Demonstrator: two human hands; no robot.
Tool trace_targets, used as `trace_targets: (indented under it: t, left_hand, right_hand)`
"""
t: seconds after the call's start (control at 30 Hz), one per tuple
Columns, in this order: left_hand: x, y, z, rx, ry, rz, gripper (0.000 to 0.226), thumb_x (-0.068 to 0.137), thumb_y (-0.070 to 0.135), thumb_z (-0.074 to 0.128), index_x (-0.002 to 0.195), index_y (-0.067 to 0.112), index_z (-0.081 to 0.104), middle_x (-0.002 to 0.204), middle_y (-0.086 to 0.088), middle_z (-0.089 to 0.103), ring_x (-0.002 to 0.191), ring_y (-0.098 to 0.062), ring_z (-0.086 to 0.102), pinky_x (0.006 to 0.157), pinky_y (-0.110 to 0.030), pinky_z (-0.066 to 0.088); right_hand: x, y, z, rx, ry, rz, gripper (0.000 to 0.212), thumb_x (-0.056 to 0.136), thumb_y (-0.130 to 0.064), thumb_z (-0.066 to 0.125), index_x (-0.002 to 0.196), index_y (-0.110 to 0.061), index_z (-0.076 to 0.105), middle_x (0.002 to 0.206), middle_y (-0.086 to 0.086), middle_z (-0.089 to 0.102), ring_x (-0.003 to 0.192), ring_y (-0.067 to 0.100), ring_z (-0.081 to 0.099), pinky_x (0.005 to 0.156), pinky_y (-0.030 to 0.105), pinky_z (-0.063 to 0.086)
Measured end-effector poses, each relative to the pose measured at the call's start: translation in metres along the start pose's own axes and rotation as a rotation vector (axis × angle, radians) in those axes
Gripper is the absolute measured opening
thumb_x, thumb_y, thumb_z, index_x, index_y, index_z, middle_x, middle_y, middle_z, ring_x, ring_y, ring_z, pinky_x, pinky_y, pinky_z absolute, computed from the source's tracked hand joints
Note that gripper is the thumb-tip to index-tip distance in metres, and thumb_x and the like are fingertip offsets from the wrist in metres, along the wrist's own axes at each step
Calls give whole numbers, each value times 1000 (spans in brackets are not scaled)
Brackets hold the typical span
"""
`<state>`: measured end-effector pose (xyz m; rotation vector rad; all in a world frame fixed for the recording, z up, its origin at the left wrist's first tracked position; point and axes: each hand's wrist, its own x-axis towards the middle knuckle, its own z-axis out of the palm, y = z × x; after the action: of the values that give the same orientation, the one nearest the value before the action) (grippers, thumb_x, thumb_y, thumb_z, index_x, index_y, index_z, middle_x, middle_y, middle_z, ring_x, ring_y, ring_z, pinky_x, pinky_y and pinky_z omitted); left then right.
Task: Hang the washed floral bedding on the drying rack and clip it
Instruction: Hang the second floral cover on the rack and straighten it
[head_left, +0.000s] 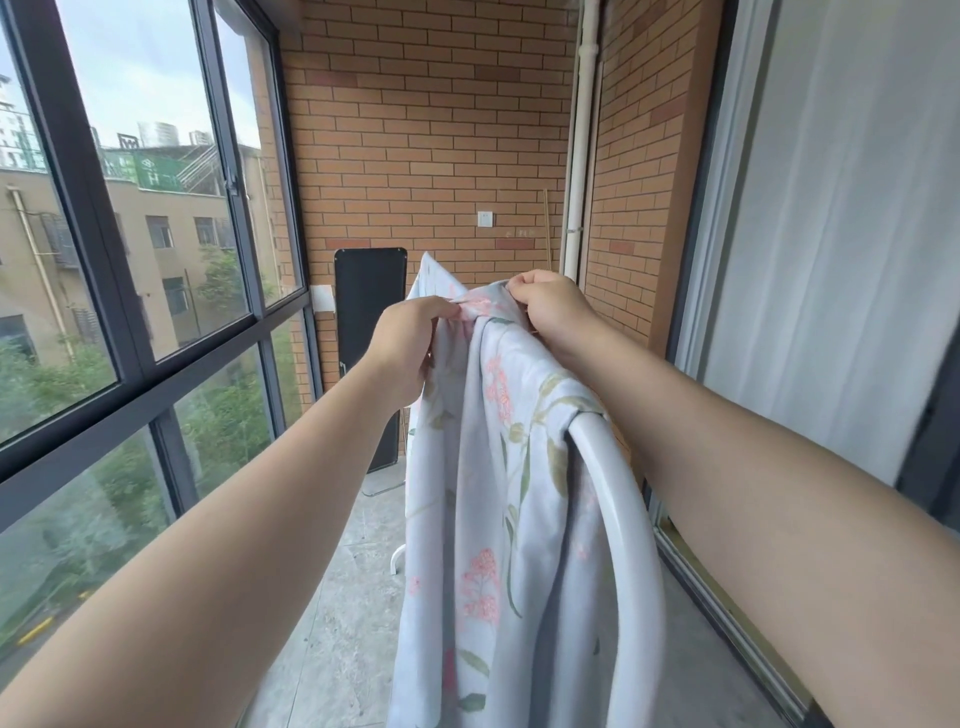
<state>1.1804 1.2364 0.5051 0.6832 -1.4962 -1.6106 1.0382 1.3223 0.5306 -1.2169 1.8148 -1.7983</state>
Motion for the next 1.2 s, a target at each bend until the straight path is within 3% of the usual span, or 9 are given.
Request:
trace_targets:
  t: [0.1,0.2,0.33,0.47,0.7,0.8,0.93,1.03,1.2]
  left_hand:
    - [16,-4,-4,-52,-40,-40,21,66,20,64,84,11,69,89,-10,64,75,-25,58,79,-36,43]
    - [30,-3,-10,-50,-149,-90,43,63,28,61,100,7,70,100,-14,66,88,-29,60,84,-40,46]
    - [45,-3,-15,75,-189,-147,48,77,44,63,106,6,71,100,-13,71,86,-29,64,83,-38,48]
    - [58,-7,-18,57,-123,-177,49,74,32,77,115,5,72,118,-13,72,104,-30,71,99,-43,52]
    - [72,-8,-1,-1,-49,-173,43,86,42,71,114,9,72,103,-10,77,96,-29,74,93,-46,56]
    - [78,-13,8,-21,11,-126,41,89,43,67,117,13,69,106,-10,76,95,-29,74,91,-46,58]
    - [91,-20,13,-27,42,-82,41,89,47,63,117,19,71,105,-10,76,97,-31,73,93,-47,57]
    - [104,-27,13,-21,80,-100,49,79,55,63,116,24,71,104,-7,76,98,-31,72,95,-50,55]
    - [102,-30,23,-36,103,-114,26,99,46,54,101,24,67,106,-6,72,101,-27,69,93,-43,56]
  right_hand:
    - [7,-2,7,22,-7,24,15,96,-12,51,87,-13,63,73,1,57,62,14,48,54,24,37]
    - [10,-4,11,11,-22,54,17,97,-9,51,90,-10,67,75,0,60,64,12,52,49,16,40]
    - [13,1,12,90,-48,87,16,97,-13,60,108,-6,69,85,2,64,68,11,57,48,12,45]
    - [19,6,13,174,-55,108,16,95,-11,64,109,-6,69,82,1,67,61,7,59,45,11,45]
    - [33,7,23,349,-31,192,24,99,-8,57,121,-5,66,87,3,66,54,7,64,41,13,44]
    - [40,9,27,306,-3,199,22,100,-7,54,118,-7,67,83,0,64,40,-1,59,39,11,42]
    - [51,13,31,243,14,210,22,100,-7,54,117,-9,69,81,-1,64,35,-4,55,37,10,39]
    - [61,16,36,210,19,210,23,99,-6,54,117,-9,69,83,-4,64,40,-3,57,39,9,40]
    - [73,21,39,139,42,205,28,100,-5,52,123,-10,67,101,-1,63,62,-1,52,40,4,34]
